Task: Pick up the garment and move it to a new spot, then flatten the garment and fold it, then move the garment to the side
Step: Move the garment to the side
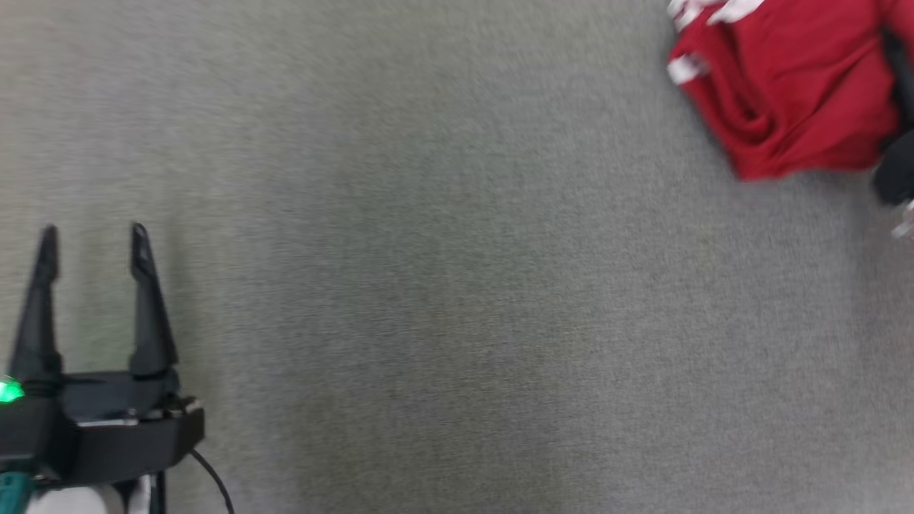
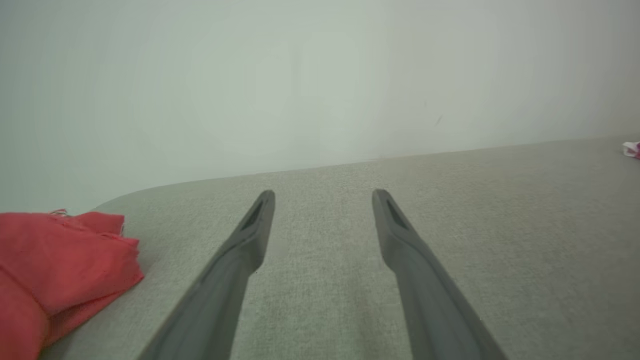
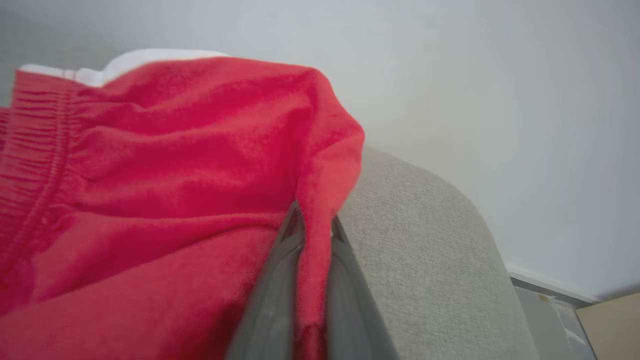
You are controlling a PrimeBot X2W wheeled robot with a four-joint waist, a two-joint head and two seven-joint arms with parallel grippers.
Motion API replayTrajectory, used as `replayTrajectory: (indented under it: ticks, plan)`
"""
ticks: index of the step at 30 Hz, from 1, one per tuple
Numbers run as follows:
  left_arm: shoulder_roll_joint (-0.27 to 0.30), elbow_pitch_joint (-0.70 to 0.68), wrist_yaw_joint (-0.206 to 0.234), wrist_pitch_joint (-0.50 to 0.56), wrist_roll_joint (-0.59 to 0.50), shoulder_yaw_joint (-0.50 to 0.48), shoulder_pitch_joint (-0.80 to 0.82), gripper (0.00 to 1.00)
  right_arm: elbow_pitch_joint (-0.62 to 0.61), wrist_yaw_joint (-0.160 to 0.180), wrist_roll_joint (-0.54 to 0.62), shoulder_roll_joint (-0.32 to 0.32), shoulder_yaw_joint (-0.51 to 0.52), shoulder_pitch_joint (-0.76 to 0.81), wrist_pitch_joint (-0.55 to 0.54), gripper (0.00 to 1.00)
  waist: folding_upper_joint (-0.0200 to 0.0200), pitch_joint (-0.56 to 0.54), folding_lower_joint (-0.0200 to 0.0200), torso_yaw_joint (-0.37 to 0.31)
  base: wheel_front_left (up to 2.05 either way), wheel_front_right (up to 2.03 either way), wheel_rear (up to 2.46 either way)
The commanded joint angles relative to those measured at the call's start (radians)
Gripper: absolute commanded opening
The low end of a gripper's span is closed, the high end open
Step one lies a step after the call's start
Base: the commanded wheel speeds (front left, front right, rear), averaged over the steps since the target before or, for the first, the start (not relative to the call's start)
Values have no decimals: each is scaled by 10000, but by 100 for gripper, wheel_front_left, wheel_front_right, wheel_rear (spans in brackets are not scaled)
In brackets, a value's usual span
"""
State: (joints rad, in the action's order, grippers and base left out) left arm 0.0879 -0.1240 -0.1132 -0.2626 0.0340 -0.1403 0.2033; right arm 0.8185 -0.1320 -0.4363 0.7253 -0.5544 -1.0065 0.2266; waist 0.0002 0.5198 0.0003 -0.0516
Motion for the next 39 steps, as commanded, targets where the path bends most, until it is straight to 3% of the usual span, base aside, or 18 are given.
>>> replayTrajectory:
  ticks: [1, 10, 25, 26, 27, 28, 35, 39]
  plan:
    - [162, -365, 51, -33, -135, -109, 226, 100, -151, 29, -159, 273, -69, -448, -127, 0, -2, 1043, -3, -827, 0, 0, 0]
    - [599, -1154, 107, -31, -294, -459, 226, 100, -218, 29, -231, 1126, -398, -1480, -423, 0, -2, 1676, -3, -1426, 0, 0, 0]
    - [1110, -1885, 203, -20, -395, -766, -76, 100, -78, 30, -253, 1569, -548, -2847, -591, 0, -2, 2405, -3, -1984, 0, 0, 0]
    - [1122, -1877, 196, -19, -394, -763, -59, 100, -49, 30, -244, 1553, -543, -2884, -580, 29, -2, 2425, -3, -1986, 0, 0, 0]
    - [1129, -1873, 207, -17, -385, -761, -51, 100, -21, 30, -213, 1523, -530, -2934, -559, 91, -2, 2441, -3, -1994, 0, 0, 0]
    - [1146, -1859, 208, 3, -378, -748, -41, 100, 15, 30, -190, 1479, -511, -2978, -531, 100, -2, 2448, -3, -1998, 0, 0, 0]
    - [1136, -1653, 291, 15, -328, -669, -1, 100, 285, 30, 58, 1160, -334, -3108, -179, 100, -2, 2142, -3, -1989, 0, 0, 0]
    - [877, -1338, 367, 14, -140, -590, -188, 100, 119, 30, 191, 895, -161, -2879, 173, 100, -2, 1339, -3, -1836, 0, 0, 0]
